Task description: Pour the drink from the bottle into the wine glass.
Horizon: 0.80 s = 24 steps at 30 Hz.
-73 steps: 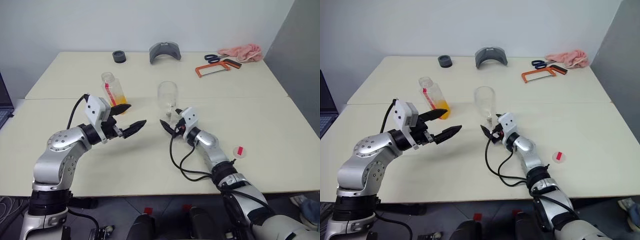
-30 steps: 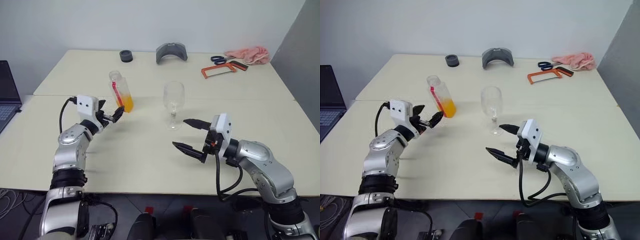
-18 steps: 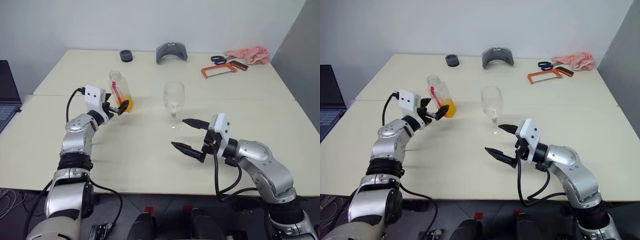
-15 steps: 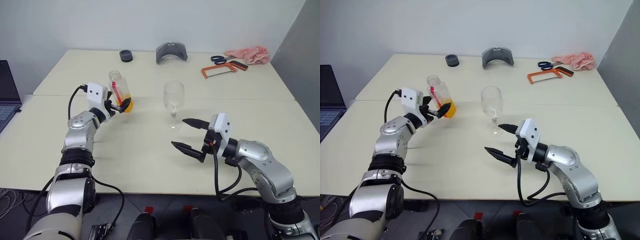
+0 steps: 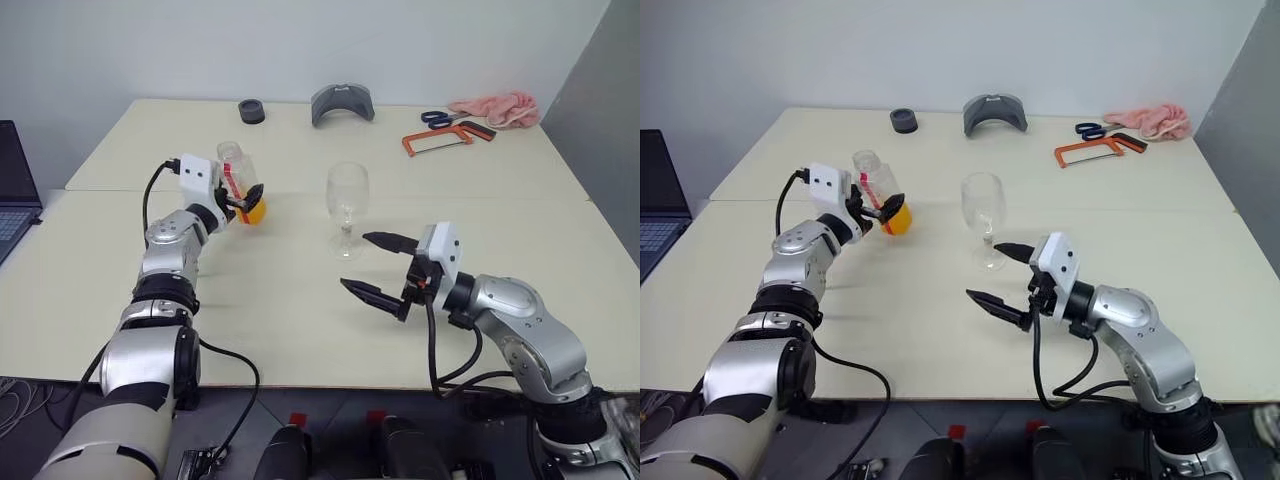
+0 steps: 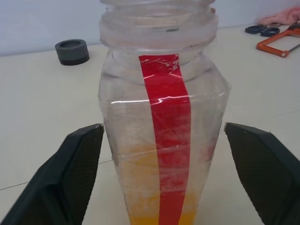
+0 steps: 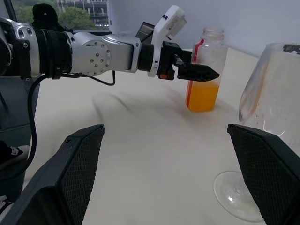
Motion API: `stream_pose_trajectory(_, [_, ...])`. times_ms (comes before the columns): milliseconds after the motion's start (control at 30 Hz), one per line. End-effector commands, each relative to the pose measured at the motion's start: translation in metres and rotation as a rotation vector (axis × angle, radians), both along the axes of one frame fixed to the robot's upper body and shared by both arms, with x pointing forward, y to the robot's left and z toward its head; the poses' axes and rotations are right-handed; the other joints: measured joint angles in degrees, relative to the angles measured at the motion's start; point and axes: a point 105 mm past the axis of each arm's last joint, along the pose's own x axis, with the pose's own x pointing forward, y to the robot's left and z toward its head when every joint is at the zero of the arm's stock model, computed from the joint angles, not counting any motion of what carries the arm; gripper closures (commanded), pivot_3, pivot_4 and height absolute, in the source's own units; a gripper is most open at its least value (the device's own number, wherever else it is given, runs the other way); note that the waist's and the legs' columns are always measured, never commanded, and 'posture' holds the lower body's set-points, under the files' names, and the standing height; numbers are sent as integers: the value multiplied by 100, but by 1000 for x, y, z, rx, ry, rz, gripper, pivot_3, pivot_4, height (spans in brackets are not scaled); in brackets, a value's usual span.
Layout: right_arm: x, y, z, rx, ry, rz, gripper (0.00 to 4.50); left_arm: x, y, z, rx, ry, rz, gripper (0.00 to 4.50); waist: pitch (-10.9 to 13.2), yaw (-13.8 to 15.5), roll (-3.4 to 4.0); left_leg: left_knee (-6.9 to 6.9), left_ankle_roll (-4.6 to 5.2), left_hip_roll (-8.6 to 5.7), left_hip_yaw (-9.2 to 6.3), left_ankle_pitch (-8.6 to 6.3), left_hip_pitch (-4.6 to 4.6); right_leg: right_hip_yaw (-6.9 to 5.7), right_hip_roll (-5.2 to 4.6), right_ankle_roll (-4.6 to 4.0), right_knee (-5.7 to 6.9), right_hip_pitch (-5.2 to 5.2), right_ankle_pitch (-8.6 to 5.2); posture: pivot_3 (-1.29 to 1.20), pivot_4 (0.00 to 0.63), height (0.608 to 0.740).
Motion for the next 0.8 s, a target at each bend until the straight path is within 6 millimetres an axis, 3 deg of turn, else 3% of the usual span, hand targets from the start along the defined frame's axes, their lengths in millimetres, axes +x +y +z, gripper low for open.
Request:
stream_pose_trajectory(33, [-5, 4, 12, 18, -55, 22, 0, 3, 0, 20, -12, -61, -1, 1216, 0, -2, 0, 0, 0, 0, 0, 0, 0, 0, 0, 0, 0, 0, 0, 0, 150, 740])
stream_pose_trajectory(167, [-4, 4, 13, 23, -64, 14, 0, 3, 1, 20, -27, -60, -3, 2489, 0, -1, 0, 0, 0, 0, 0, 0, 0, 0, 0, 0, 0, -1, 0, 0, 150, 740])
stream_pose_trajectory(233, [-3, 5, 14, 26, -67, 10, 0, 2, 2, 20, -36, -62, -3, 2779, 0, -1, 0, 0, 0, 0, 0, 0, 0, 1, 0, 0, 1, -1, 0, 0, 150, 740])
stream_pose_trajectory(367, [-2, 1, 20, 56, -84, -24, 0, 1, -5, 31, -16, -114, -42, 2820, 0, -1, -1, 1, -1, 0, 0, 0, -2, -1, 0, 0, 1, -2, 0, 0, 150, 740])
stream_pose_trajectory(600, [4, -13, 41, 150, -109, -123, 0, -17, -51, 78, 221, -346, -231, 2820, 7, 36, -12, 4, -19, 5, -17, 11, -15, -3, -7, 0, 0, -7, 0, 0, 150, 740])
stream_pose_trajectory(800, [19, -16, 53, 225, -80, -189, 0, -32, -77, 104, 346, -459, -337, 2820, 7, 6, -12, 1, -20, 3, -9, 11, -9, 2, 0, 0, 1, -8, 0, 0, 150, 740])
